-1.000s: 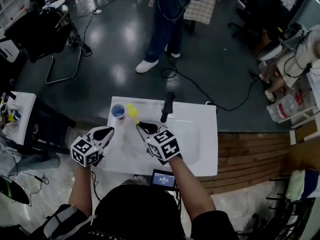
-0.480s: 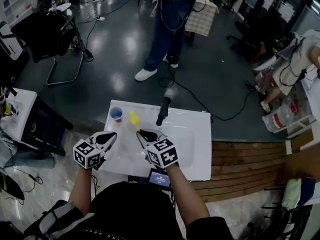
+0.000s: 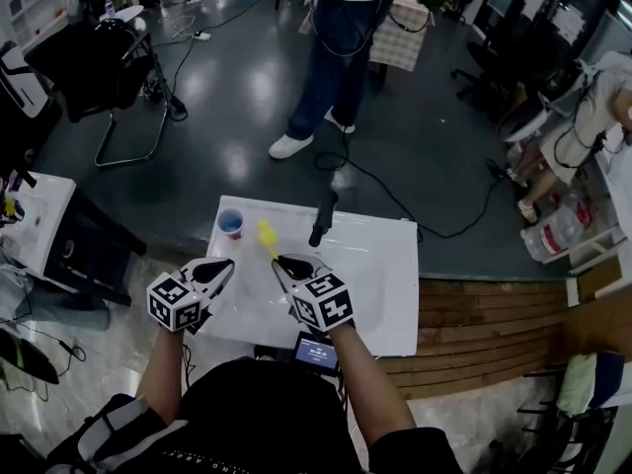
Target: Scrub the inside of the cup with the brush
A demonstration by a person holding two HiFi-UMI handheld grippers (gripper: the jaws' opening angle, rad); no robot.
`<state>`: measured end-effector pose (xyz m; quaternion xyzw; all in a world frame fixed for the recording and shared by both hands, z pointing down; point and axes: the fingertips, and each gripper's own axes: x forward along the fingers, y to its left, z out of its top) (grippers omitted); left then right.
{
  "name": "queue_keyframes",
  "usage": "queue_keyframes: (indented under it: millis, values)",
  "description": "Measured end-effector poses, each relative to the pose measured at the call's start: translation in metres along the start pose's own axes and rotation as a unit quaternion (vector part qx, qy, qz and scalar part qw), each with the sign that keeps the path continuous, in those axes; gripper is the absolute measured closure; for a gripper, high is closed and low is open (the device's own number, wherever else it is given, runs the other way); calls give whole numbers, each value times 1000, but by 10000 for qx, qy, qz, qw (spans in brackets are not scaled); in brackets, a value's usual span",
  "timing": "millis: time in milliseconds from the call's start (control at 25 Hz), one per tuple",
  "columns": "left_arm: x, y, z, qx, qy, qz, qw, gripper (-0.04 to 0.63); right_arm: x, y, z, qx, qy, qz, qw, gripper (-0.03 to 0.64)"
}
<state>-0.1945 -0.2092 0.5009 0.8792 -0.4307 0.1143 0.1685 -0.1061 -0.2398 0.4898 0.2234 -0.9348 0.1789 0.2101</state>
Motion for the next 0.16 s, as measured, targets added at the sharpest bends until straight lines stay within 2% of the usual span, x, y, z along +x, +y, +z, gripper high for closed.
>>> queue_keyframes:
  millis: [160]
  values:
    - [1, 5, 2, -47, -7, 21, 10000, 592, 2, -3, 4, -4, 9, 3, 10000, 580]
